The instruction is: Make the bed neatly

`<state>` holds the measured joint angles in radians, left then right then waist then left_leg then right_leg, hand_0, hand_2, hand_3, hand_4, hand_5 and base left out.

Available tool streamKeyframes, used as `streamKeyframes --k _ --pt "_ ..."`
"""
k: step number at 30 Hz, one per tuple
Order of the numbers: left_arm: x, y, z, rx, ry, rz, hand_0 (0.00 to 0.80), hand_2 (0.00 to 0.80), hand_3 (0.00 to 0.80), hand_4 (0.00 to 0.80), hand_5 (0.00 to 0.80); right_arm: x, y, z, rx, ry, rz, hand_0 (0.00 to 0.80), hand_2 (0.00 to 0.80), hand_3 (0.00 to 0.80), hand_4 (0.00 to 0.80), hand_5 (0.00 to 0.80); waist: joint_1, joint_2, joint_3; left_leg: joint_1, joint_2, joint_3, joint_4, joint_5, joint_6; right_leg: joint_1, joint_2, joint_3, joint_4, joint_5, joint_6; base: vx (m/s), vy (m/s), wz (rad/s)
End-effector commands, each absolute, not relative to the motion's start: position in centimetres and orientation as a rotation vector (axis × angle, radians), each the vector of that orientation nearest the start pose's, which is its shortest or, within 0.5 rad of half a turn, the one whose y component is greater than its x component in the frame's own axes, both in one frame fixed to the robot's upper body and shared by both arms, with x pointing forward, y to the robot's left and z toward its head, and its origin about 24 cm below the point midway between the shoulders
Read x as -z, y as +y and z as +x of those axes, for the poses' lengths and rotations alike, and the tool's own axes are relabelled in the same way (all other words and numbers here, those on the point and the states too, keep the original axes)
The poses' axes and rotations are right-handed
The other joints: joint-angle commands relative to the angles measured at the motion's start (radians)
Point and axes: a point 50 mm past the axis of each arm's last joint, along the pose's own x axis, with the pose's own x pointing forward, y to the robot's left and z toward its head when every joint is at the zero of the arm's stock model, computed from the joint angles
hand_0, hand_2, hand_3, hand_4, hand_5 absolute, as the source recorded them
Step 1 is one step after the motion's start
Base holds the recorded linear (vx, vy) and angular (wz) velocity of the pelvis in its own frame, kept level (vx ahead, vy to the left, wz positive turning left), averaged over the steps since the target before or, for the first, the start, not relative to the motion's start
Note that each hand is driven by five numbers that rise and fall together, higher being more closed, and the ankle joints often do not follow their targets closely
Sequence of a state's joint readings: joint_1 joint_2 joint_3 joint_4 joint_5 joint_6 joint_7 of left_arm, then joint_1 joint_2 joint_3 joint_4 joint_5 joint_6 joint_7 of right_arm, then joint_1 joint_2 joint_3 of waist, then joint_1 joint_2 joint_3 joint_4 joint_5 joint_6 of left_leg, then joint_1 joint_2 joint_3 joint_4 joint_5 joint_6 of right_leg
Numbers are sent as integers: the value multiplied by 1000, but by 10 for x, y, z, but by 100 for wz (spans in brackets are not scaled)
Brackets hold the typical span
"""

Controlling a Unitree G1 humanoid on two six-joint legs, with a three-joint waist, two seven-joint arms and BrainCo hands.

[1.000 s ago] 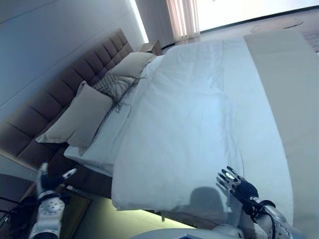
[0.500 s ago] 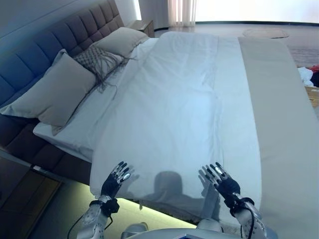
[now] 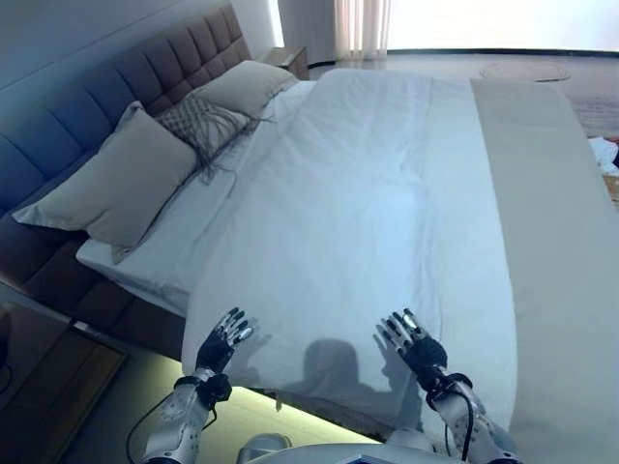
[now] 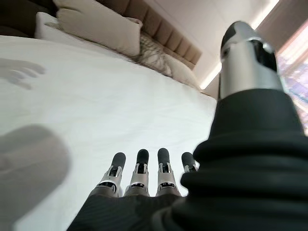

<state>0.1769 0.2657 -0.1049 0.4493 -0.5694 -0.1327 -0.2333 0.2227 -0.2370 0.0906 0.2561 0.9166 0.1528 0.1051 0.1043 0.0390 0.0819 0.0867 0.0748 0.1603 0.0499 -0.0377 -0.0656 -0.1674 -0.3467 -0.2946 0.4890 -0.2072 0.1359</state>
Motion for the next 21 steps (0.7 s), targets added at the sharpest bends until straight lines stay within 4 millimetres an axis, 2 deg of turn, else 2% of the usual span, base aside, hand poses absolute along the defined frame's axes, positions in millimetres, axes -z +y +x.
streamKeyframes --k 1,2,4,6,7,8,10,11,13,14,15,17,18,20,21 --pt "37 222 199 44 282 -310 0 0 0 0 0 49 -174 196 15 437 774 0 0 0 0 0 37 -51 21 -120 -28 -67 116 9 74 148 80 -5 -263 216 9 -61 -205 -23" --pt "36 220 201 50 281 -329 0 0 0 0 0 48 -176 197 10 424 769 0 0 0 0 0 38 -55 23 -130 -23 -65 131 11 64 160 94 -5 -293 208 2 -64 -194 -18" --pt "37 216 203 70 291 -351 0 0 0 0 0 49 -183 196 35 415 735 0 0 0 0 0 33 -66 25 -148 -8 -53 181 -5 50 167 93 -18 -309 205 -3 -62 -108 -11" --pt "42 209 198 98 309 -357 0 0 0 0 0 50 -193 196 70 419 721 0 0 0 0 0 32 -74 32 -161 22 -82 240 -20 29 174 88 -9 -301 199 -17 -11 -1 -4" --pt "44 207 193 101 317 -354 0 0 0 0 0 49 -195 196 73 415 726 0 0 0 0 0 29 -71 34 -162 50 -101 250 0 14 175 91 8 -297 193 -24 24 97 -13" --pt "47 206 188 103 329 -354 0 0 0 0 0 48 -198 196 77 407 741 0 0 0 0 0 26 -61 36 -162 92 -126 245 58 -9 174 99 22 -288 183 -30 26 141 -19" --pt "48 204 185 110 328 -364 0 0 0 0 0 46 -201 197 82 398 757 0 0 0 0 0 19 -43 37 -156 152 -148 208 133 -35 163 102 37 -266 166 -31 4 272 -18" --pt "48 202 187 122 320 -364 0 0 0 0 0 44 -203 199 90 389 766 0 0 0 0 0 14 -29 39 -150 191 -164 173 161 -49 148 85 47 -242 155 -23 -29 425 -7" --pt "45 199 193 144 300 -363 0 0 0 0 0 42 -203 203 92 379 772 0 0 0 0 0 4 -12 44 -130 228 -175 119 172 -65 110 48 70 -191 142 -1 -40 542 0" --pt "43 197 197 161 287 -364 0 0 0 0 0 41 -202 205 89 374 767 0 0 0 0 0 -4 -3 48 -119 238 -177 98 166 -75 83 16 88 -158 140 18 -25 545 -2" --pt "42 196 199 168 281 -364 0 0 0 0 0 40 -202 206 88 371 765 0 0 0 0 0 -6 1 51 -118 239 -179 93 161 -79 70 -5 98 -141 141 29 -8 528 -9" --pt "39 193 205 192 269 -362 0 0 0 0 0 37 -199 209 83 363 760 0 0 0 0 0 -11 2 59 -119 223 -175 98 126 -84 35 -73 125 -98 152 58 25 587 -21" --pt "36 192 208 204 266 -362 0 0 0 0 0 35 -197 212 78 364 756 0 0 0 0 0 -20 -1 69 -126 195 -159 127 62 -80 19 -143 144 -81 180 81 60 698 -37" --pt "36 194 210 190 284 -334 0 0 0 0 0 35 -190 213 88 386 792 0 0 0 0 0 -25 -12 69 -136 133 -136 178 -11 -52 22 -215 162 -108 242 98 113 605 -16" --pt "38 198 207 167 296 -320 0 0 0 0 0 36 -185 212 96 406 826 0 0 0 0 0 -24 -16 66 -141 106 -135 197 -32 -37 29 -230 169 -131 276 100 130 393 22"
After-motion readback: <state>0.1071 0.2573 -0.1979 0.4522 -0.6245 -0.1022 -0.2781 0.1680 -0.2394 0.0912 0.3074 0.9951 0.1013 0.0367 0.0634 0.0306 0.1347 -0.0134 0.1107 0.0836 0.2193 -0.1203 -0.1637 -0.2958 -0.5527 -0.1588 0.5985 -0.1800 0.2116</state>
